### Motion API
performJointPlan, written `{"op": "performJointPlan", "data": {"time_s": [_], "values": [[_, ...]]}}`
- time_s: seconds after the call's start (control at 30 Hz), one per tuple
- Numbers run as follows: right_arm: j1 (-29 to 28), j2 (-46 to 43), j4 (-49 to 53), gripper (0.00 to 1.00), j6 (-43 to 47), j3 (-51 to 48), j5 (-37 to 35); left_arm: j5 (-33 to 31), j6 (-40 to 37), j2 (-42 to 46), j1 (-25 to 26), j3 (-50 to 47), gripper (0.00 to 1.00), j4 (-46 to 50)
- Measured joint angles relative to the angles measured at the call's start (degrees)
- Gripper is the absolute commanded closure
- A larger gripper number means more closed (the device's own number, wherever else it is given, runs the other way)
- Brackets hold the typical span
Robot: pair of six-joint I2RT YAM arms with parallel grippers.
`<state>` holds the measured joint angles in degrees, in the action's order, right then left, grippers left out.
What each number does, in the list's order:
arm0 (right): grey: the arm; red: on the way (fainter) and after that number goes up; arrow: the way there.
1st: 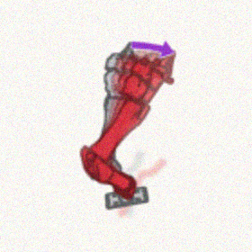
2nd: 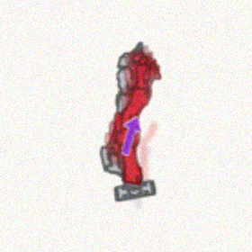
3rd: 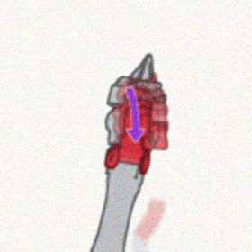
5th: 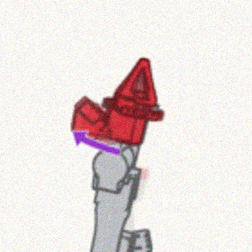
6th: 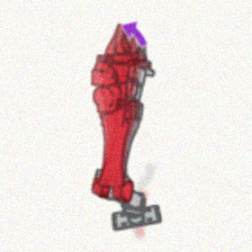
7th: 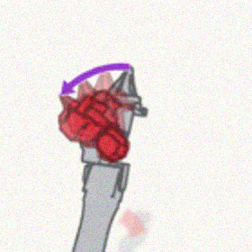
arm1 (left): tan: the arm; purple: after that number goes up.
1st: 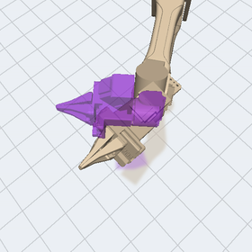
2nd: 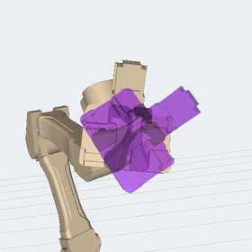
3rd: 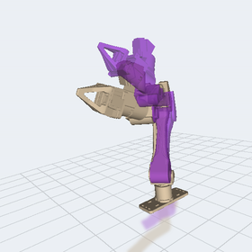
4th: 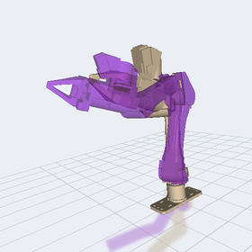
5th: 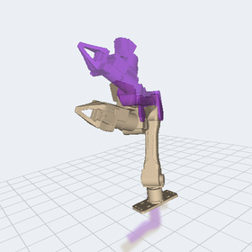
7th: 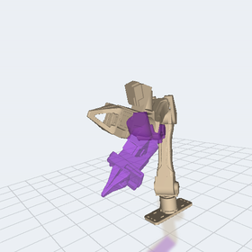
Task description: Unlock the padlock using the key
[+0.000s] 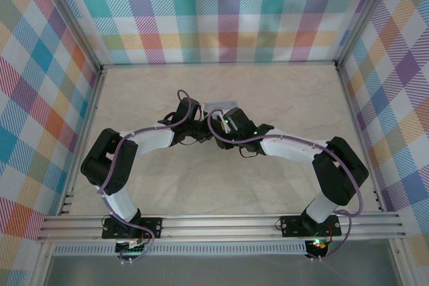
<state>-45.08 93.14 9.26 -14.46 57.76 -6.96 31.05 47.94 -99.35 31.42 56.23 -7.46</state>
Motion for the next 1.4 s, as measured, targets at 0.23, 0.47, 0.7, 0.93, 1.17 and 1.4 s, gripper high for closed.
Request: {"op": "performJointPlan", "data": {"time_s": [0.23, 0.47, 0.7, 0.93, 1.17, 1.4], "values": [[0.0, 0.59, 0.04, 0.92, 0.13, 0.22, -0.15, -0.17, 0.02, 0.02, 0.0, 0.22, 0.96, 0.26], [-0.17, 0.57, -0.11, 1.0, 1.09, 0.33, 0.07, -0.61, -0.24, 0.07, -0.04, 0.44, 0.94, 1.18], [-0.17, 0.59, -0.31, 1.0, 1.25, 0.09, 0.31, -0.83, -0.87, 0.09, -0.04, 0.46, 0.88, 1.57], [-0.33, 1.44, -2.16, 1.0, 1.18, -1.31, 1.88, -1.49, -1.09, 0.09, 0.02, -1.16, 0.88, 1.33], [-0.76, 3.5, -4.2, 1.0, -0.07, -2.43, 4.28, -2.71, -1.31, 0.07, 0.15, -3.85, 0.81, 0.79], [-0.63, 6.32, -5.16, 1.0, -1.2, -2.86, 4.59, -3.96, -1.57, -0.02, 0.28, -5.77, 0.64, -0.02]]}}
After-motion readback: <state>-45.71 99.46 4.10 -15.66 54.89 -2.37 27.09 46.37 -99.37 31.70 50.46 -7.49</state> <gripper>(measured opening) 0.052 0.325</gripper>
